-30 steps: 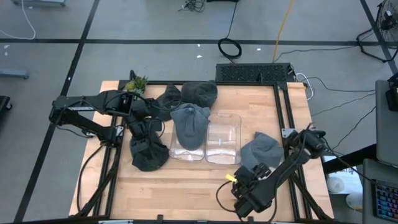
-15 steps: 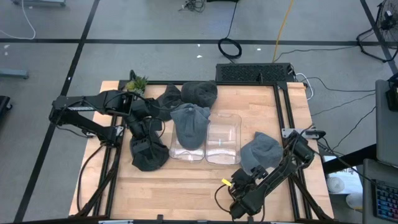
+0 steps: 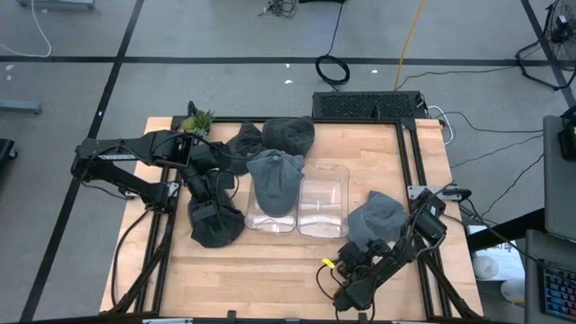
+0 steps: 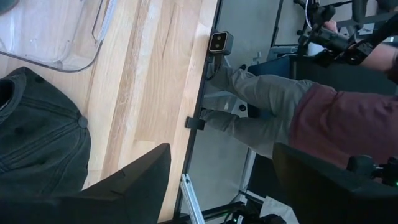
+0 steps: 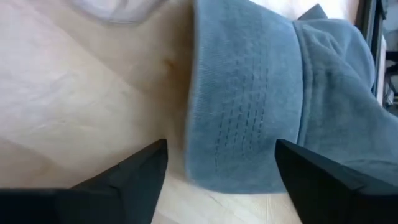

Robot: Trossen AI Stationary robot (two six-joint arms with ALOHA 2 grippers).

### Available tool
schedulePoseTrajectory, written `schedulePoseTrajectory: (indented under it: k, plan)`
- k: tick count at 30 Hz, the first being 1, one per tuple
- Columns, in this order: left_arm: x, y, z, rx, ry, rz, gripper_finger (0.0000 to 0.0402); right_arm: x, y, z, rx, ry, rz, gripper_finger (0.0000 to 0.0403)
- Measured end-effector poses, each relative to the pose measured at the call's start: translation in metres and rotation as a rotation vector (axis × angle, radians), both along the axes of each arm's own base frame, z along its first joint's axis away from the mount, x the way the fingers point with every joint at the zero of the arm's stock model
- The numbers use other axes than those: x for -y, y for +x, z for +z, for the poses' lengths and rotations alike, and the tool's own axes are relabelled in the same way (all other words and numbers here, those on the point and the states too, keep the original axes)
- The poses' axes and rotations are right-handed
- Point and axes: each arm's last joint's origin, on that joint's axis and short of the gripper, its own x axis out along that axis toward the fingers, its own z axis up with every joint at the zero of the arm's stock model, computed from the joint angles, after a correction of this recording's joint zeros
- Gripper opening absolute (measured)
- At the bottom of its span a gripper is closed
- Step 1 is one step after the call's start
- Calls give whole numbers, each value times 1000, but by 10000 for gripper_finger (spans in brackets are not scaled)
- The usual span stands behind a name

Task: Pick & Place hat
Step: Put the gray cap into the left transparent bin

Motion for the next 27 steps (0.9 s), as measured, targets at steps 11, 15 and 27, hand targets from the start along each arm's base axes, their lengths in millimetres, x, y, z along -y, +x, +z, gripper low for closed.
schedulePoseTrajectory:
  k: [11,15,27]
  plan:
    - [0,0,0,9,5,-9,283,5,-7,-1,-29,-72,-61,42]
    - [0,0,0,10,5,-11,275,2,-11,2,-23,-67,-43,11]
    - [0,0,0,11,7,-12,275,-6,-24,43,60,44,-20,1]
